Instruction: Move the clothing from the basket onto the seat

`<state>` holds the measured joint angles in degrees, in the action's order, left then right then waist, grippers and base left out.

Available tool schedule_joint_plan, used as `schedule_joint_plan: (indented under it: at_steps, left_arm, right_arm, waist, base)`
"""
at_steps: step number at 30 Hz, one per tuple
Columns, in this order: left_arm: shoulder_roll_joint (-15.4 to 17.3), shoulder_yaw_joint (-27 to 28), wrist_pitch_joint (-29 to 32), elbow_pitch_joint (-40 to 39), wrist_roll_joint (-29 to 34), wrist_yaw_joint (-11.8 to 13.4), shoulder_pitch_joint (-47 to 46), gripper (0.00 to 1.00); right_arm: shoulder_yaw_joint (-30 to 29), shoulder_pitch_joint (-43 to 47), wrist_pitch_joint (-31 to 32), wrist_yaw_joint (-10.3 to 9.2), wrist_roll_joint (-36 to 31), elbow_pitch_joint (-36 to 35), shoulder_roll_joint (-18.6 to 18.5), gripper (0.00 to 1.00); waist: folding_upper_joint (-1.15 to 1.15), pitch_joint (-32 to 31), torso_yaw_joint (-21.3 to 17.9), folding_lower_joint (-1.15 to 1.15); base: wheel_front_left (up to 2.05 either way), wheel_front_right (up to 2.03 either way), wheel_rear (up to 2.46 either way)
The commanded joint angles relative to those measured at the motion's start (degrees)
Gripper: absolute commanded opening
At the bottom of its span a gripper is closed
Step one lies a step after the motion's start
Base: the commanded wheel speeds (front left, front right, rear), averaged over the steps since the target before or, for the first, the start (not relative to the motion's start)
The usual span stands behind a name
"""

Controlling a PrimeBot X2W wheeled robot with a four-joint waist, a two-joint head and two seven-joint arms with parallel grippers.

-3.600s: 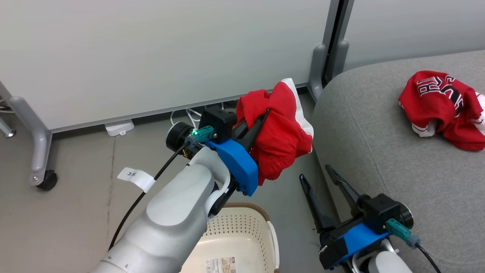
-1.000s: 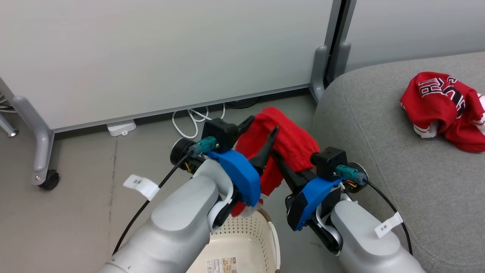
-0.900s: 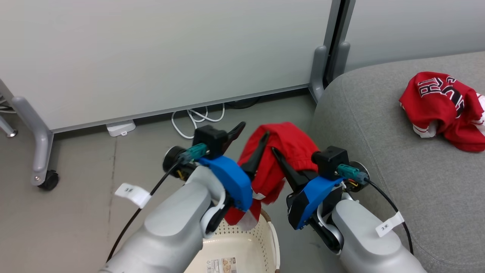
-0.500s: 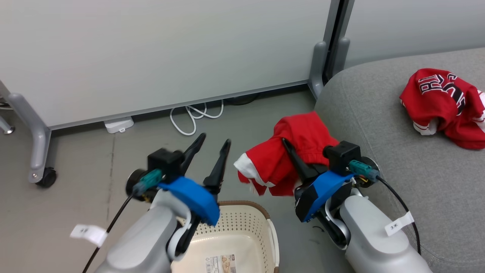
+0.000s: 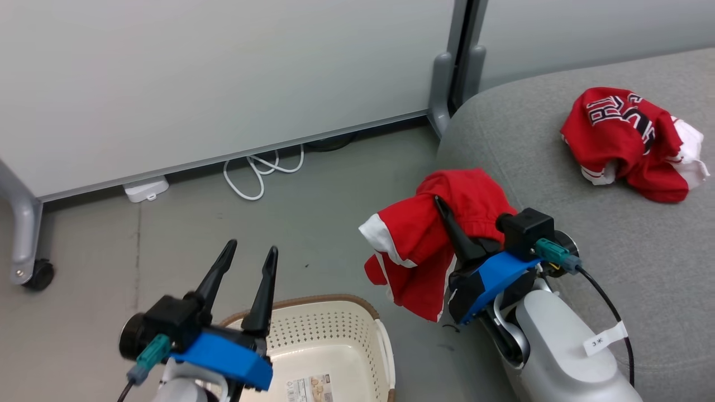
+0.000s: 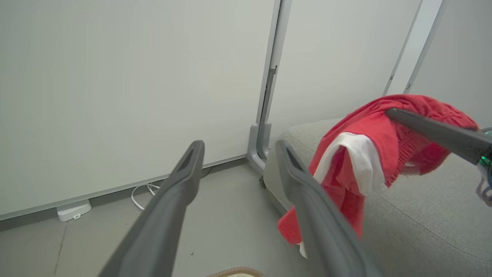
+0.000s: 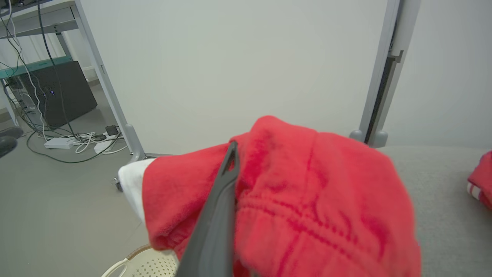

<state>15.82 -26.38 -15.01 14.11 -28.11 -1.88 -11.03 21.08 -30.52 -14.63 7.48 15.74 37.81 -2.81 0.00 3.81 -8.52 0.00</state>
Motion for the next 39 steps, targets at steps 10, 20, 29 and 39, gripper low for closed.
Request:
schedule_joint_plan:
  at_steps: [10,20,29,39]
  left_arm:
    - [-3.1,9.5,-0.2,-3.6,6.4,-2.6,7.6,1.0]
    - [-6.1,13.1,-0.2,-3.9,9.9,-4.9,7.7,1.0]
    - [-7.0,12.3,-0.2,-3.3,11.0,-5.6,6.8,1.0]
    - [-6.3,11.8,-0.2,-3.7,10.6,-5.6,6.4,1.0]
  right_arm:
    - [-3.3,3.0,0.9,0.03,-1.9,-3.1,-0.2,0.0]
    - [-4.5,4.3,1.6,0.02,-2.0,-6.1,-0.1,0.0]
    - [-6.1,5.7,1.8,0.03,-2.6,-7.8,-0.1,0.0]
    - [-8.3,7.2,1.9,0.03,-3.9,-9.9,-0.1,0.0]
  waist:
    - [0.0,0.3,-4.4,0.0]
    - [0.0,1.9,-12.3,0.0]
    - [0.0,3.3,-18.2,0.0]
    - [0.0,4.2,-20.9,0.0]
  base:
    - [0.0,0.0,0.0]
    - [0.0,0.0,0.0]
    - [0.0,0.0,0.0]
    - [0.0,0.0,0.0]
